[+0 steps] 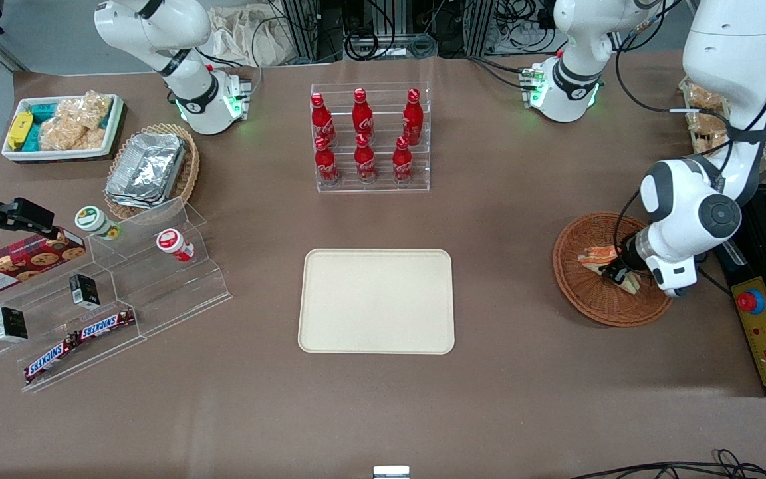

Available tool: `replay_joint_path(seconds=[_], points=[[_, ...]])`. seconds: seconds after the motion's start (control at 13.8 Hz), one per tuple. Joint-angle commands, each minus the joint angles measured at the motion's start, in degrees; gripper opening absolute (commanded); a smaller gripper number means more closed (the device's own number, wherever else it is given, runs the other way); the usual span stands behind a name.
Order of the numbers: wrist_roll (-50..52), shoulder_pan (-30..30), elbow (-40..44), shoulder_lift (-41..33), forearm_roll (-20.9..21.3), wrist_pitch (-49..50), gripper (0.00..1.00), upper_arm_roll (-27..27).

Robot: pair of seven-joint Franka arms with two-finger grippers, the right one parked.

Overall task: Place sandwich from basket to tray
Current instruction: 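Close the left gripper on the sandwich and lift it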

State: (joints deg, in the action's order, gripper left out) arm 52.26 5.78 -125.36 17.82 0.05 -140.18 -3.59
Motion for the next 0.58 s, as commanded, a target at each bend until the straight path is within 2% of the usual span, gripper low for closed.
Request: replay_joint_path(seconds=[0.0,0.22,0.36,0.51], points=[[-6.79,0.02,3.79,-6.46,0.66,11.81,0.00,-0.19],[-13.39,-0.85,11.26,-10.17,-0.31,23.17,0.00,-1.76],[-13.51,-1.47,14.70,-10.70,-0.75,26.17,0.00,-6.14],[-11.67,-1.47,15.41,-10.70,-0.75,27.50,0.00,-13.07]])
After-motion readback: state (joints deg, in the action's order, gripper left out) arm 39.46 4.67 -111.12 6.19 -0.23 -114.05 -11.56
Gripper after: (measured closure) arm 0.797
